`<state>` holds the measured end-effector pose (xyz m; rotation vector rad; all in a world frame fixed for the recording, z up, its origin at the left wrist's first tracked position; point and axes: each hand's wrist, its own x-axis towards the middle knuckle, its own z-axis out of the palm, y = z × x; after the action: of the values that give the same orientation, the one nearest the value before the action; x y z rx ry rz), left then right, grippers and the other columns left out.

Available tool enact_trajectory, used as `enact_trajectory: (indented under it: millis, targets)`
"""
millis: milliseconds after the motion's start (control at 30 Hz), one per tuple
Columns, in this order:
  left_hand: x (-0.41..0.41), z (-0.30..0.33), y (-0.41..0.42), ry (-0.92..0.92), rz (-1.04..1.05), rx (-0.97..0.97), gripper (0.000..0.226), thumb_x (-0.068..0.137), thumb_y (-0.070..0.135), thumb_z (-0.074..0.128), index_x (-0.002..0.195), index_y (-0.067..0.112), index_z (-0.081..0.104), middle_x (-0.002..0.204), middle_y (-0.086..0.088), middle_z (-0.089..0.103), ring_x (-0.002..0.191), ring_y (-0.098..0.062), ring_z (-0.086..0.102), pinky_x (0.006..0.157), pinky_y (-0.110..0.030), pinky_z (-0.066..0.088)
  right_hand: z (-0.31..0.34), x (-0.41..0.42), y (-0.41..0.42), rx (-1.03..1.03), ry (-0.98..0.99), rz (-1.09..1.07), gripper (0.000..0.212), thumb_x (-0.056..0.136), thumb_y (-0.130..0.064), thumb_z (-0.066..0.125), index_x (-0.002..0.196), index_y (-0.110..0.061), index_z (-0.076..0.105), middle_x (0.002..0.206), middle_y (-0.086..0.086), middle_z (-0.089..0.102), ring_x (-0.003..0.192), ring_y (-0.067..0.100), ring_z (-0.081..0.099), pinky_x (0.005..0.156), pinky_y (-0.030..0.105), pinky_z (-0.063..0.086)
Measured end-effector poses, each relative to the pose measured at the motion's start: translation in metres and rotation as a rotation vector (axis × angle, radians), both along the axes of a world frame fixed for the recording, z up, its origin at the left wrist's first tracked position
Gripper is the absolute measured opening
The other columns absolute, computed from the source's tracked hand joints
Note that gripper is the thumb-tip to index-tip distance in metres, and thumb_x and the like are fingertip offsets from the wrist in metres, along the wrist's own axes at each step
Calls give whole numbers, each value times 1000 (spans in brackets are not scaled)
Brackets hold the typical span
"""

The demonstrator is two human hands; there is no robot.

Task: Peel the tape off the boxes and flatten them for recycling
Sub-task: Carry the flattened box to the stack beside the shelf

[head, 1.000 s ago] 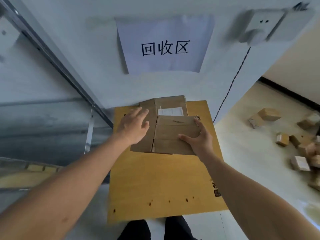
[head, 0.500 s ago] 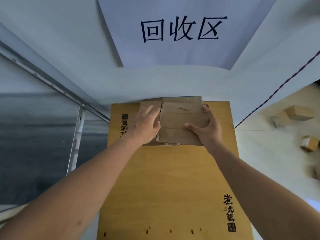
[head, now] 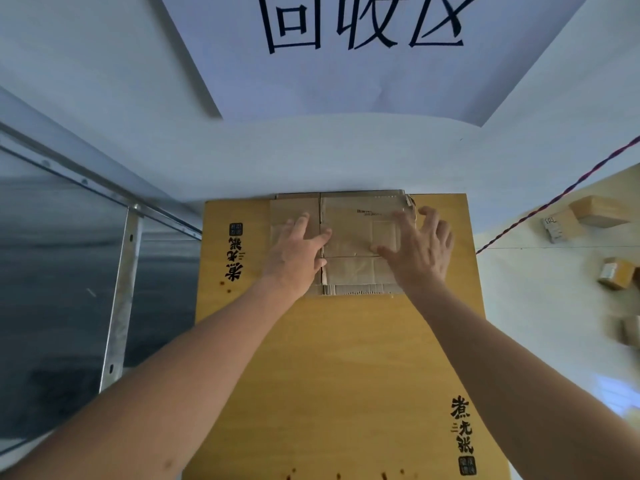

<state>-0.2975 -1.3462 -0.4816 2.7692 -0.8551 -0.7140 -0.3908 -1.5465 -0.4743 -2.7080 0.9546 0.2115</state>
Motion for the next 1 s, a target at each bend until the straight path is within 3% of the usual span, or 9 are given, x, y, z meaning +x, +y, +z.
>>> enact_trajectory:
  millis: [67,133,267,400,567,800,1000]
  targets:
    - [-2,1,-5,-2,10,20,65,98,33,65,156,40,36,171,-10,11,156,-39,14,124,-51,23,5,5,11,6,25,132,50,89,-36,78,135,-34,57,147,7,39,130,32,46,106,45,45]
    - [-1,1,-8,16,20,30,67,97,33,67,156,41,35,172,-10,10,157,-40,13,123,-50,19,7,11,20,93,88,179,49,97,-21,70,140,-37,54,145,7,40,134,31,43,99,44,52]
    - [12,3,-5,90,-20,47,69,96,32,69,154,48,35,172,-7,7,157,-37,10,123,-48,13,13,22,20,198,189,201,69,95,-37,72,153,-44,36,144,9,35,132,32,47,95,44,54]
    - [12,4,-3,84,-43,63,70,101,16,63,154,50,33,173,-6,4,158,-36,10,121,-51,29,9,20,18,150,255,277,72,97,-48,65,157,-42,27,143,13,29,131,35,45,90,42,55]
    - [6,7,-11,-1,-42,85,70,102,8,59,154,48,37,172,-11,8,156,-39,16,117,-50,40,-2,21,30,118,290,273,74,97,-48,59,159,-36,20,157,19,18,149,43,19,106,52,47]
    - [6,6,-11,2,-42,70,68,103,7,57,155,45,38,172,-13,8,156,-41,17,116,-51,42,-9,25,42,99,344,224,73,99,-45,54,158,-33,14,167,24,2,153,51,6,115,63,34]
    - [-7,-2,6,-55,-57,27,72,104,15,54,157,51,22,172,-6,-6,157,-37,6,116,-50,37,-7,11,34,200,265,216,73,101,-44,57,160,-42,13,172,12,-4,158,39,0,122,58,28]
